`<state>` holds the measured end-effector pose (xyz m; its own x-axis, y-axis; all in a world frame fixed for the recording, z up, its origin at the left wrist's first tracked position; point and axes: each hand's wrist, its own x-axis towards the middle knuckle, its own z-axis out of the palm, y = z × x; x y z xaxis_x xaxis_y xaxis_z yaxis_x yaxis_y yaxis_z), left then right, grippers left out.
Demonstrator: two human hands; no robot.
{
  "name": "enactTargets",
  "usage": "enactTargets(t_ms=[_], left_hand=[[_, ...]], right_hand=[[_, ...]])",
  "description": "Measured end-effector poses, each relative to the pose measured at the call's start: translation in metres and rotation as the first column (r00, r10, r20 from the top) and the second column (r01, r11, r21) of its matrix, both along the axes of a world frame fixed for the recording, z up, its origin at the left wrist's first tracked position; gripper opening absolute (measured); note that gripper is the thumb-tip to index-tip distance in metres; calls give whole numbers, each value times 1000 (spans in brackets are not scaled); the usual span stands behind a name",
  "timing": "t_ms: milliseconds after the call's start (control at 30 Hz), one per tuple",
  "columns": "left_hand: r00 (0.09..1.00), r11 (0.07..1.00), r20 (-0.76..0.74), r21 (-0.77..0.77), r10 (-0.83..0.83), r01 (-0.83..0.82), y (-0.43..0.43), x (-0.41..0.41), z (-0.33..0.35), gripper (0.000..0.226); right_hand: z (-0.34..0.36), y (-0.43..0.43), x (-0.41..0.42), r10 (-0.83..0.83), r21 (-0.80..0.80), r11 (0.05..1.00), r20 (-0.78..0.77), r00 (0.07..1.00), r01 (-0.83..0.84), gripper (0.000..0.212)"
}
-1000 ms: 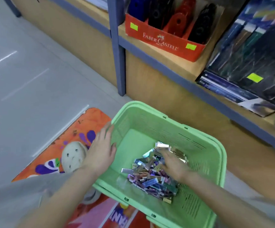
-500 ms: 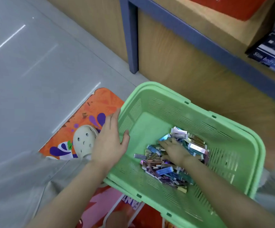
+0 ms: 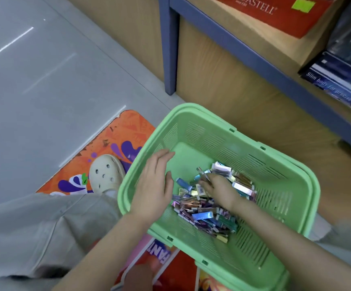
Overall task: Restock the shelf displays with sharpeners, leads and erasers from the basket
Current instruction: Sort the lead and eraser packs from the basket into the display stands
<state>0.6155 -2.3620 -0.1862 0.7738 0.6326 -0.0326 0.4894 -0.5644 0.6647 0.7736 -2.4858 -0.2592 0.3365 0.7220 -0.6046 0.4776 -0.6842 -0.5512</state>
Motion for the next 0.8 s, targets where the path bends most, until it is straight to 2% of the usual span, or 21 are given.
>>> enactTargets(t_ms=[67,100,167,233,300,400,433,500,633,700,767,800], left_hand=[[998,964,-5,-256,67,-66,-23,7,1,38],[990,903,-36,-405,138,-141,-31,11,1,37],[953,665,-150,-688,262,-291,-39,22,3,36],[929,404,-206,-855,308,-324,-43,29,7,28],[916,261,-196,-919,351,-297,-46,32,12,24],[841,146,-237,-927,486,-345,-46,32,18,15],[809,85,-268,-928,524,-362,-45,32,19,17],[779,-6,-317,-928,540,-373,-44,32,14,34],[804,-106,-254,-966,538,-234,-44,38,17,36],[822,-74,-249,-966,512,-247,-40,38,15,55],[826,-18,-256,-958,501,-286,-35,37,13,55],[822,2,-262,-952,506,-305,-33,36,13,50]], right_hand=[[27,3,-5,-132,78,987,-136,982,144,25],[41,6,-8,-179,103,974,-203,963,203,23],[64,11,-15,-226,146,949,-297,928,278,16],[79,15,-21,-238,171,937,-318,918,303,12],[87,16,-25,-222,189,942,-265,938,276,18],[89,12,-26,-161,258,951,-58,985,171,22],[90,10,-25,-140,288,948,2,990,134,25],[91,6,-23,-97,316,946,80,992,67,32],[94,1,-32,95,297,948,78,992,-114,48],[94,-3,-38,223,317,918,88,971,-239,52],[95,-7,-33,275,365,886,80,958,-285,48],[93,-9,-27,253,401,879,64,965,-257,44]])
